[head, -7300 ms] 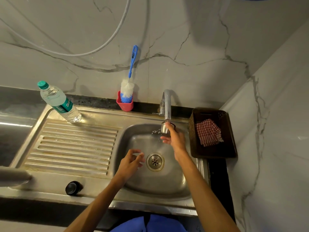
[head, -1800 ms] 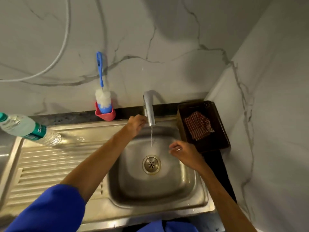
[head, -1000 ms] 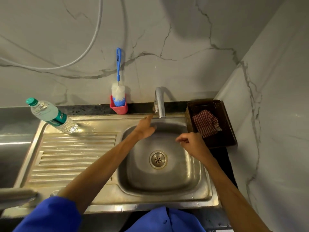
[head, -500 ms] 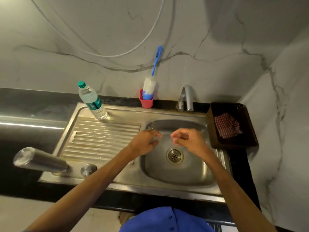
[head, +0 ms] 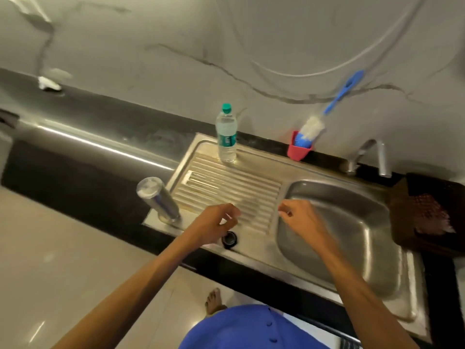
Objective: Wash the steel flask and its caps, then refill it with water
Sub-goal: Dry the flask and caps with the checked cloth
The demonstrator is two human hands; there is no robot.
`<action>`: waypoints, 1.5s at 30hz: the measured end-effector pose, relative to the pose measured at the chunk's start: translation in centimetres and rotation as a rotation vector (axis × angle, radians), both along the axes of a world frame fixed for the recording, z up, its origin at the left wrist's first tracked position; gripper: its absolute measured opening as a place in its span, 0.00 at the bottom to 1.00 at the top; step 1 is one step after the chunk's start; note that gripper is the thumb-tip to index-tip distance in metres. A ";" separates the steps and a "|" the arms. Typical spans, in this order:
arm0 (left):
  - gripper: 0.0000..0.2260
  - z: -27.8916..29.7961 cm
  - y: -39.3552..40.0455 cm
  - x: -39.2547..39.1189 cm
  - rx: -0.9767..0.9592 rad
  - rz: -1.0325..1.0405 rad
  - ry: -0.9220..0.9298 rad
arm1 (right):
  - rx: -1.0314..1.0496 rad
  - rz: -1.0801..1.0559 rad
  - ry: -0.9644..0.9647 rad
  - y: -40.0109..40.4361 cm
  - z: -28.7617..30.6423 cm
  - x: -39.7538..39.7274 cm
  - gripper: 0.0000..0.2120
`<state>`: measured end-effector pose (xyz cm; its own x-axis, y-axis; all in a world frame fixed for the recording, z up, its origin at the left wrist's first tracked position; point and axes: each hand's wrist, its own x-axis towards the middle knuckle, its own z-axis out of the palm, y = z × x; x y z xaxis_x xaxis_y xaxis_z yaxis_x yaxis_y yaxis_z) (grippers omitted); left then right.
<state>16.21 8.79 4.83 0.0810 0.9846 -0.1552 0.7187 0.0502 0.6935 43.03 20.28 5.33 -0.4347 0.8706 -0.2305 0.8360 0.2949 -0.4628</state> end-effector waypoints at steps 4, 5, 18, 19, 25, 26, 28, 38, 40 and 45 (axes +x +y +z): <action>0.10 -0.1 -5.9 -5.7 -0.056 0.086 0.010 | -0.054 0.037 0.114 -1.2 0.3 -5.6 0.06; 0.10 -0.3 -7.4 -7.3 -0.084 0.143 0.015 | -0.055 0.065 0.125 -1.5 0.2 -7.2 0.06; 0.46 0.0 -7.6 -19.7 -0.018 0.473 -0.097 | -0.039 0.256 0.178 -5.4 2.3 -22.1 0.07; 0.44 0.2 -6.7 -19.5 -0.002 0.449 -0.129 | -0.052 0.249 0.179 -5.5 2.3 -21.7 0.07; 0.34 1.8 -1.7 -17.0 0.070 0.387 -0.126 | -0.060 0.085 0.136 -4.2 2.8 -14.5 0.07; 0.34 2.5 -0.8 -16.2 0.086 0.368 -0.134 | -0.053 0.045 0.137 -3.9 3.0 -12.9 0.06; 0.33 4.5 1.2 -14.3 0.140 0.319 -0.167 | -0.033 -0.026 0.148 -3.1 3.5 -9.5 0.05; 0.28 13.6 11.0 2.7 0.213 0.055 -0.186 | 0.080 -0.349 0.136 -2.1 3.3 6.9 0.02; 0.28 12.8 12.1 6.9 0.176 0.062 -0.142 | 0.096 -0.377 0.085 -2.6 2.7 9.9 0.02; 0.30 9.2 14.0 15.3 0.140 0.048 -0.075 | 0.115 -0.395 0.098 -2.2 2.3 17.9 0.03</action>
<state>31.53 22.76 14.00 0.0400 0.9991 -0.0119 0.6640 -0.0176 0.7475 60.88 18.10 7.59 -0.0770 0.9924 -0.0962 0.8489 0.0146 -0.5283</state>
